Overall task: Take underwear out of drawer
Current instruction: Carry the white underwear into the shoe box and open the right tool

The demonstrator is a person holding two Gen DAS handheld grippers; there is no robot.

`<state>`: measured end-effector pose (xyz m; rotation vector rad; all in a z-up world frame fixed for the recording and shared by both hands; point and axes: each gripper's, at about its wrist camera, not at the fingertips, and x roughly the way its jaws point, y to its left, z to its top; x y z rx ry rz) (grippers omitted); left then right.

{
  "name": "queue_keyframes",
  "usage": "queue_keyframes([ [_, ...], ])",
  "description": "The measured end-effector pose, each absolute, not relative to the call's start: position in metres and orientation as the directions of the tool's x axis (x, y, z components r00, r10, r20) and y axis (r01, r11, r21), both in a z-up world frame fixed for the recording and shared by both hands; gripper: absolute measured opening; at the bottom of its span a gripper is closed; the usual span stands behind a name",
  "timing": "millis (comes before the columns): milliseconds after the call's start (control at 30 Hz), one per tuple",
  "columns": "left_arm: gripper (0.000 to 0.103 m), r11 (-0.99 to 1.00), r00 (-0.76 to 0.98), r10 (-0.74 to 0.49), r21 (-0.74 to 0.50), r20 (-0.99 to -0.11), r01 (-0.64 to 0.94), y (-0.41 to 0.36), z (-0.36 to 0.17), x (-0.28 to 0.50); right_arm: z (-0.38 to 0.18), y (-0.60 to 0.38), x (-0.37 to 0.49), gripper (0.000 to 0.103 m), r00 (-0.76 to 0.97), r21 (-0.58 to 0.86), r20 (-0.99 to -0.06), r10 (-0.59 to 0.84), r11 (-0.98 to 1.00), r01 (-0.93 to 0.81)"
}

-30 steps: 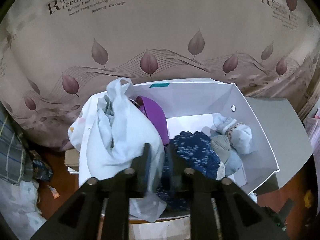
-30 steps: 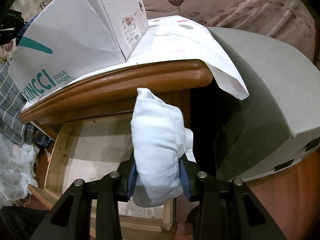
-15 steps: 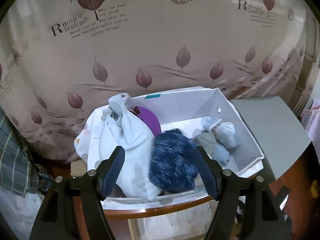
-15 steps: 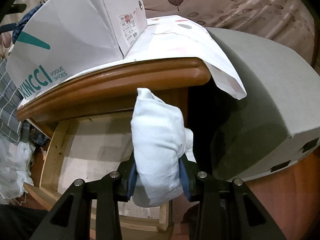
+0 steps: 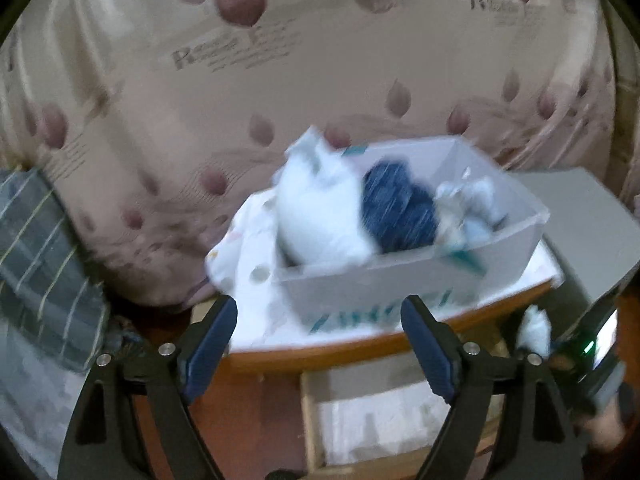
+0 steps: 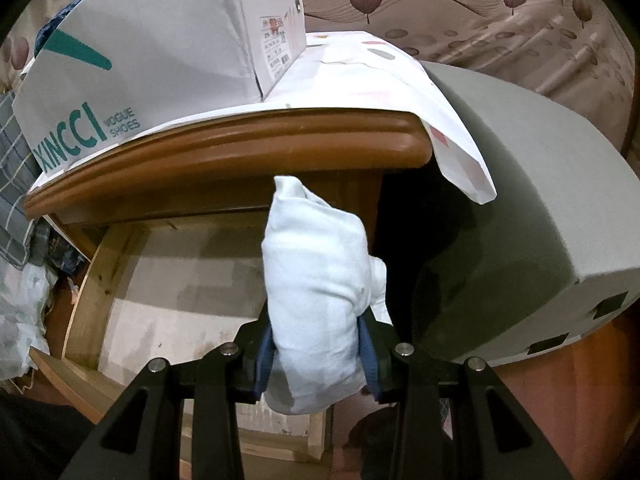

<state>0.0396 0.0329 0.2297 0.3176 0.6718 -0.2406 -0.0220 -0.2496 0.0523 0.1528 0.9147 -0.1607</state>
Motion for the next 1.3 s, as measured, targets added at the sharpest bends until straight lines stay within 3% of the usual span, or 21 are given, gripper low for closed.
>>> queue_keyframes([
  [200,0.084,0.97,0.705,-0.041,0.139,-0.708,0.197,0.075,0.17,0.028,0.055,-0.242,-0.024,0.037,0.604,0.074,-0.796,-0.035,0.985,0.155],
  [467,0.086,0.985,0.682,0.066,0.156,-0.728,0.071,0.111,0.111,0.019,0.079,-0.248,-0.032,0.037,0.596,0.109,-0.803,-0.006,0.982,0.155],
  [1000,0.089,0.978,0.657,0.207,0.14,-0.725,-0.154,0.161,0.077,0.016,0.234,-0.247,-0.023,0.037,0.737,0.036,-0.673,-0.067,0.992,0.123],
  [1300,0.089,0.941,0.631,0.32,0.158,-0.707,-0.3,0.183,0.075,0.015,0.276,-0.241,0.015,0.037,0.749,0.005,-0.658,-0.076,0.994,0.105],
])
